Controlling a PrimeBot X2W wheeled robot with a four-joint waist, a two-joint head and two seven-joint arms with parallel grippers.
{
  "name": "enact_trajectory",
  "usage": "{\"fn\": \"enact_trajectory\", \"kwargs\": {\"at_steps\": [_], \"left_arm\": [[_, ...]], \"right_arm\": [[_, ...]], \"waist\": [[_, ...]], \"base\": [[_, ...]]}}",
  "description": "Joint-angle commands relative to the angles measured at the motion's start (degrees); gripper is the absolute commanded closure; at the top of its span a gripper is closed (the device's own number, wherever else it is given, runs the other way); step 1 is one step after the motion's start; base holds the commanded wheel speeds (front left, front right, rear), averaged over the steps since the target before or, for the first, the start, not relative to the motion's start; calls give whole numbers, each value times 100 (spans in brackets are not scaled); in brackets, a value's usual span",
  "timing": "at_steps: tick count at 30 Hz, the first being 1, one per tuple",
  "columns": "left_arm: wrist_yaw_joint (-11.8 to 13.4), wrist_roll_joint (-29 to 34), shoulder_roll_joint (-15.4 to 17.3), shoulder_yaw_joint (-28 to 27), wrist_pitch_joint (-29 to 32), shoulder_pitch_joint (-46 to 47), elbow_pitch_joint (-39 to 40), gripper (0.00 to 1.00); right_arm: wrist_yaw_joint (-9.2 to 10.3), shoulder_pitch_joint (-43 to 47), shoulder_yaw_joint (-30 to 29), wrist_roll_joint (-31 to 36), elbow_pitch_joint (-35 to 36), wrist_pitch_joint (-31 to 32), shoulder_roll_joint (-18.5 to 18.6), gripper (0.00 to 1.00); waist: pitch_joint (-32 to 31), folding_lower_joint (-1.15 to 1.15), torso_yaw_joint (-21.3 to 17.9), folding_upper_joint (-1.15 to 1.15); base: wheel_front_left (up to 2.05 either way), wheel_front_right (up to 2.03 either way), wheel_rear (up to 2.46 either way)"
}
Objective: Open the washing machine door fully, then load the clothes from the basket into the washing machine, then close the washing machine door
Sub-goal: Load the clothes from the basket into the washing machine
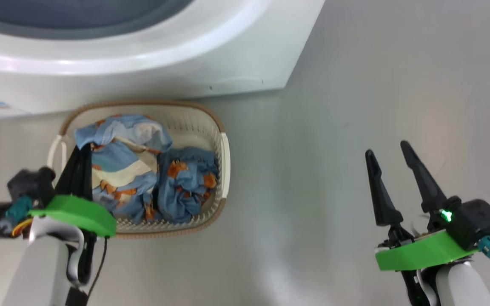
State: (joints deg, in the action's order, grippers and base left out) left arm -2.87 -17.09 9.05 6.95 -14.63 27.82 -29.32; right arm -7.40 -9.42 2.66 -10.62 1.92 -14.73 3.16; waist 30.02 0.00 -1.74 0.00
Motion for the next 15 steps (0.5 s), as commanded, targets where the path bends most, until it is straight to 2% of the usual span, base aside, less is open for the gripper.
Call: {"fn": "enact_trajectory", "kwargs": {"at_steps": [1,8,15], "left_arm": [[49,-32,131,-249,-36,-224,270,100],[83,47,-49,-671,-37,-1049,1420,100],[135,176,-168,-862,-37,-1731,2512,100]], "right_arm": [[-9,162,112,13,88,-27,-28,0],[-9,408,144,-17,-33,-27,-28,0],[-9,655,142,-55,-87,-27,-28,0]], "waist": [[-554,0,49,0],[-1198,0,65,0],[-1739,0,76,0]], "base": [[0,0,0],[0,0,0],[0,0,0]]}}
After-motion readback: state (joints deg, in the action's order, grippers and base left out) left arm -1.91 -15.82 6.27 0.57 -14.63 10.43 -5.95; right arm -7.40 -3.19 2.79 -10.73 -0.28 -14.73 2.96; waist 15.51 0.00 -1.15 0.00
